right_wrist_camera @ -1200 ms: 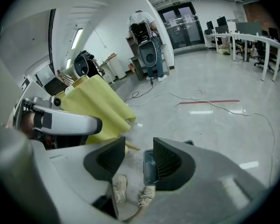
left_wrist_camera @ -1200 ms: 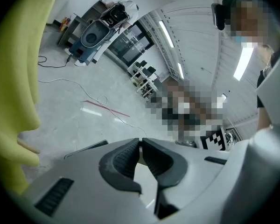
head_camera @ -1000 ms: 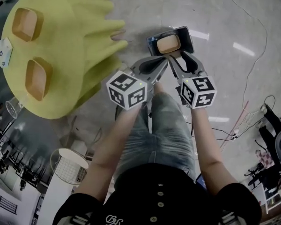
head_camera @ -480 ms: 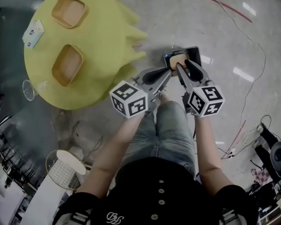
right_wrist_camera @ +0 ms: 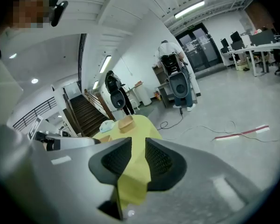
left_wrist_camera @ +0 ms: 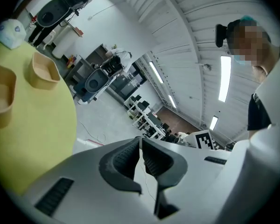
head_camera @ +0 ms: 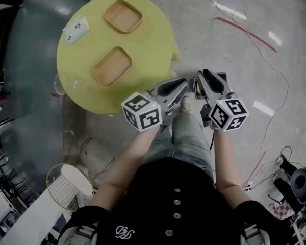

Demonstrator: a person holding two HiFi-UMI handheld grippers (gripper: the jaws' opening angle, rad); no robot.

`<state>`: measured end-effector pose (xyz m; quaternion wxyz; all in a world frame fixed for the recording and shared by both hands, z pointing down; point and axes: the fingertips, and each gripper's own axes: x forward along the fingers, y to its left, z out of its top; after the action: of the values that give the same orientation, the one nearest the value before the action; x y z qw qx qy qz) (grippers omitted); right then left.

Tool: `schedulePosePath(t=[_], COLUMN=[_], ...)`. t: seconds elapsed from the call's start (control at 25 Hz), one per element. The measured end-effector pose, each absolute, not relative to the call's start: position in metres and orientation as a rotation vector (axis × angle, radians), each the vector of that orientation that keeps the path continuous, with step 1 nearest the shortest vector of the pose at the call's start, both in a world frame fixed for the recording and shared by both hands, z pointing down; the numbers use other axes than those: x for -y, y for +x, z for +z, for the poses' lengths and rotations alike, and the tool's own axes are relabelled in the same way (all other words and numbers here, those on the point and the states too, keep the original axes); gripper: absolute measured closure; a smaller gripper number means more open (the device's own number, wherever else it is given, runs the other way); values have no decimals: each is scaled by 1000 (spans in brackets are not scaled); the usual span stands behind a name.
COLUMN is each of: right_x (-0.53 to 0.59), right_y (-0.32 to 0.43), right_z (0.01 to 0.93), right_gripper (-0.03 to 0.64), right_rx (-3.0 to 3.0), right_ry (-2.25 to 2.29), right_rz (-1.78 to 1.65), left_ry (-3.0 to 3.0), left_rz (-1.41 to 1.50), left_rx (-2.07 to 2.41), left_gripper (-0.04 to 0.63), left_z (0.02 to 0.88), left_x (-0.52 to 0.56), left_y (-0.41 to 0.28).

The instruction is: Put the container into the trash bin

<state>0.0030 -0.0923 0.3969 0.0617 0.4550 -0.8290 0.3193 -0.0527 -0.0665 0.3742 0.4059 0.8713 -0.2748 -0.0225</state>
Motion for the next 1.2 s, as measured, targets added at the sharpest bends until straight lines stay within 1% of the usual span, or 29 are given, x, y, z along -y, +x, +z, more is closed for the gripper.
schedulePosePath(t=[0.16,0.28,0.52,0.76,0.96,1.2], right_x=[98,99,103,102,97,98], right_y=[-39,-68,-111,-148,-175,-201], right_z=[366,346,318,311,309,309], right_gripper=[597,612,612,612,614,614], right_rx=[2611,2668,2738,2692,2676,2674], right_ry=[1280,1214,1085,972,925,909], right_rz=[875,825,743,670,690,703], left_ry=[2230,2245,2250,2317,2362,2406], left_rz=[-111,-146,-199,-146,-103,123], left_rx=[726,764,849,937,994,1033], left_gripper=[566,566,566,566,566,565], left_z=[349,335,320,310,303,319], left_x=[78,83,92,98,100,102], left_y=[-87,-114,-161,-206,-234,-260])
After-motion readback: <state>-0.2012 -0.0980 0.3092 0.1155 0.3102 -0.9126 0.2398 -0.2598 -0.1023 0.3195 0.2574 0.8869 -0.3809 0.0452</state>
